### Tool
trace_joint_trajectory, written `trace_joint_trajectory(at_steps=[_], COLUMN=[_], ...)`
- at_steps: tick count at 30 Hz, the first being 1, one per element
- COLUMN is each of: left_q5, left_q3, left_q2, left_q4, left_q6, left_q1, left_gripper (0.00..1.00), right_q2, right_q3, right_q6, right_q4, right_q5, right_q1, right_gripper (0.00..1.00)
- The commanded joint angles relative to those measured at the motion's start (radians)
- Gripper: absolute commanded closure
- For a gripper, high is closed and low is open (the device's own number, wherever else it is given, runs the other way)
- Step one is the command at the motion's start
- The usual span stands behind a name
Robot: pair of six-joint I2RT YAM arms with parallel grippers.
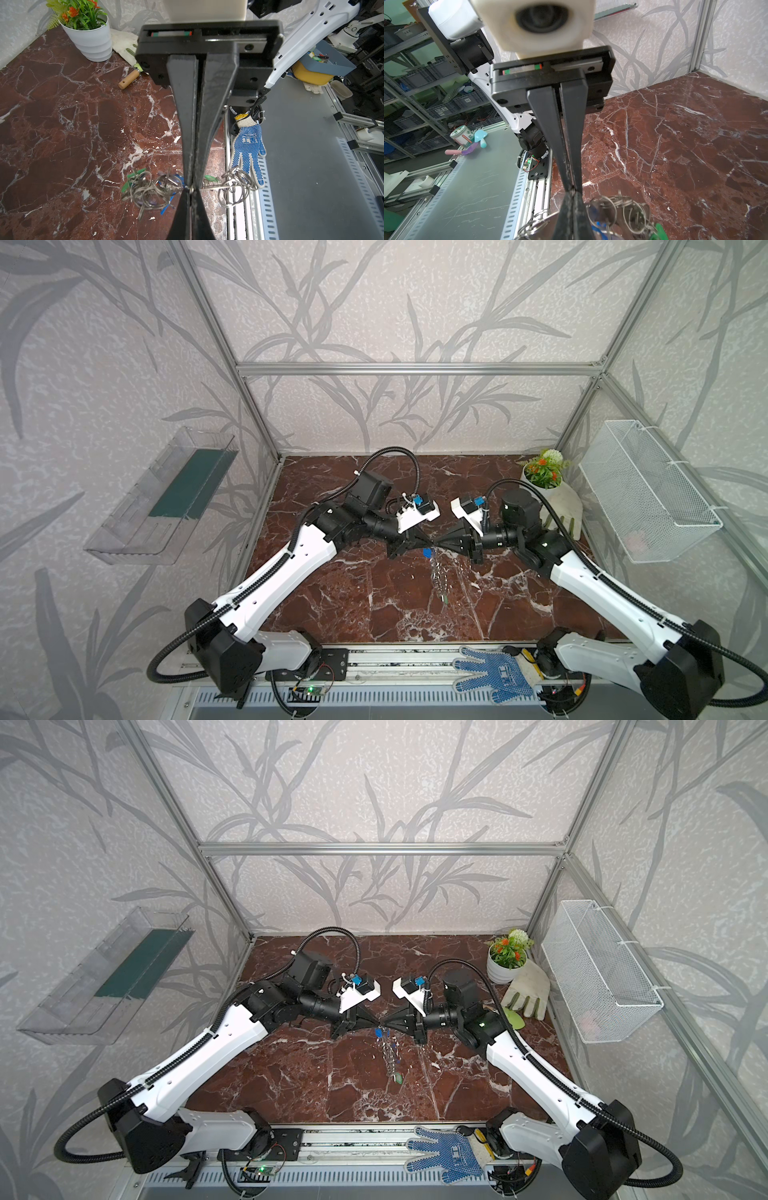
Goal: Put the keys on the keyring
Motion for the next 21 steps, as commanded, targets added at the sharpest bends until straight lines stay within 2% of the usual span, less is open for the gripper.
trace_joint_trajectory(at_steps=[1,2,6,11,18,21], left_q5=[-0.008,-0.026,-0.087,-0.110,-0.169,-0.198], left_q3=[-0.077,-0.119,-0.238,-0.363,-0.517,-0.547], left_q2=[-0.089,-0.123,-0.212,-0.280,-0.345,-0.358], left_q4=[0.199,0.270,0.474,0.712,1.010,1.064], left_q6=[-0.112,-0.155,-0.265,-0.404,-0.554,-0.577], left_q1=[-0.005,-0.004,-0.004,-0.007,-0.021,-0.034], left_gripper=[1.00,1.00,1.00,1.00,1.00,1.00], right_q2=[-0.040,-0.045,-0.085,-0.149,-0.163,-0.144], right_q3=[0.024,0.017,-0.019,-0.070,-0.113,-0.128], right_q6=[0.030,0.045,0.113,0.197,0.210,0.218], right_q4=[0.071,0.084,0.145,0.207,0.185,0.203], right_q5=[0.023,0.035,0.102,0.117,0.116,0.081], right_q1=[0.004,0.003,-0.006,-0.043,-0.045,-0.036], right_gripper=[0.90,0.85,0.73,0.69,0.71,0.68])
